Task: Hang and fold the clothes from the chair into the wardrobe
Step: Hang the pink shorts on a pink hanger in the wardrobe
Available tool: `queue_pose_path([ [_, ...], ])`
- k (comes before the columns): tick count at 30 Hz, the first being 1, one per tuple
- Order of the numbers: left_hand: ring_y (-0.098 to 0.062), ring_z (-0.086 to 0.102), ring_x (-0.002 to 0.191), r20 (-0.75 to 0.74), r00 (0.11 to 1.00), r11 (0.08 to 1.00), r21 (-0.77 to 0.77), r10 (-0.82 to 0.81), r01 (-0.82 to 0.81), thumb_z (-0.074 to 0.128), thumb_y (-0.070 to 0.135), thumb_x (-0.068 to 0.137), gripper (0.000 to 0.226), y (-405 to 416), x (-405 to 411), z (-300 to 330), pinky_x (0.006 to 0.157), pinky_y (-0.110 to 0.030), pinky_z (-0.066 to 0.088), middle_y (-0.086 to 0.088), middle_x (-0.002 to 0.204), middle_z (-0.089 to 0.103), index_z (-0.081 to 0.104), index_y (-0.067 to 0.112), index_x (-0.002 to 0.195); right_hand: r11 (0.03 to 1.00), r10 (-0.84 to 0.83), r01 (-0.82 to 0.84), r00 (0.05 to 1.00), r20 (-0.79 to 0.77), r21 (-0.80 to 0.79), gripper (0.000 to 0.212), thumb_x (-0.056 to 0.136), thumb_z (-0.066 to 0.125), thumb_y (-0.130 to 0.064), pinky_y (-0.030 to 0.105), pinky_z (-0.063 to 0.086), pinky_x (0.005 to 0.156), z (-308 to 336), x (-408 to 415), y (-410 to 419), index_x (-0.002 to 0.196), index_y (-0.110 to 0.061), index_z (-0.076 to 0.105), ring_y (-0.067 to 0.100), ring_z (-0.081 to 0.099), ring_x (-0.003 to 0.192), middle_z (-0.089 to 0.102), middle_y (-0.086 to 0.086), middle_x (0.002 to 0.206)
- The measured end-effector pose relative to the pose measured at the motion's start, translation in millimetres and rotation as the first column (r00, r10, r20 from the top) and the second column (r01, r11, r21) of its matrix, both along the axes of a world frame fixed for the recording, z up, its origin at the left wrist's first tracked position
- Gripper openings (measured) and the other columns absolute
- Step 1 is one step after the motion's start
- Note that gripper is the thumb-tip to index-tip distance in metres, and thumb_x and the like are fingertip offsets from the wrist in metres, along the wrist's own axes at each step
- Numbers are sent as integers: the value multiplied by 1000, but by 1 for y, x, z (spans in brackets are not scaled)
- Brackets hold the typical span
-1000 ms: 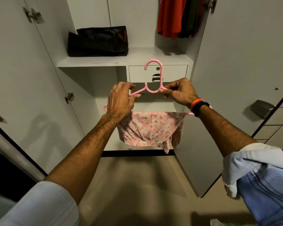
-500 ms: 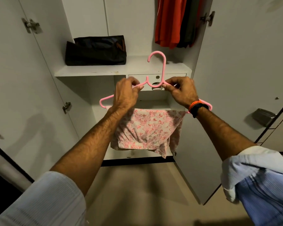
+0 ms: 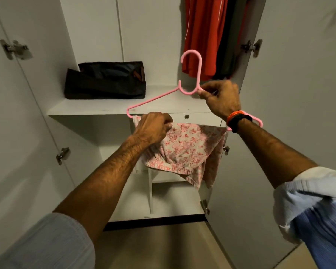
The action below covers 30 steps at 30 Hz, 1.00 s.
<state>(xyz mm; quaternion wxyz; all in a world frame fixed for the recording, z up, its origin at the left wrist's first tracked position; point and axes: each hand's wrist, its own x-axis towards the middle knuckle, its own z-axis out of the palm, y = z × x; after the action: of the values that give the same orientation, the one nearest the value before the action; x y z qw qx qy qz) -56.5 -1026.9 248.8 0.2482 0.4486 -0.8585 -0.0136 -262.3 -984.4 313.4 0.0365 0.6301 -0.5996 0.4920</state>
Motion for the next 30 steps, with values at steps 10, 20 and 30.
queue_pose_path([
  [10,-23,63,100,-87,996,993,-120,-6,-4,57,32,97,23,-156,-35,75,95,-48,48,-3,108,70,67,20,113,986,-72,45,983,-166,-161,28,89,71,-35,38,57,86,94,-28,-155,108,-17,76,18,68,86,75,3,97],
  [20,-20,61,98,-168,983,970,-240,-71,29,53,34,99,23,-313,-65,164,96,-44,47,0,108,70,66,21,112,930,-317,231,899,-303,-287,22,91,68,-31,36,55,79,192,-51,-300,108,-19,76,27,68,88,75,6,97],
  [30,-18,63,94,-275,920,926,-331,-280,182,53,37,99,20,-486,-81,244,94,-43,50,2,105,70,65,23,108,808,-562,428,765,-315,-404,21,91,68,-30,40,53,83,284,-41,-428,109,-22,75,33,66,97,73,9,103],
])
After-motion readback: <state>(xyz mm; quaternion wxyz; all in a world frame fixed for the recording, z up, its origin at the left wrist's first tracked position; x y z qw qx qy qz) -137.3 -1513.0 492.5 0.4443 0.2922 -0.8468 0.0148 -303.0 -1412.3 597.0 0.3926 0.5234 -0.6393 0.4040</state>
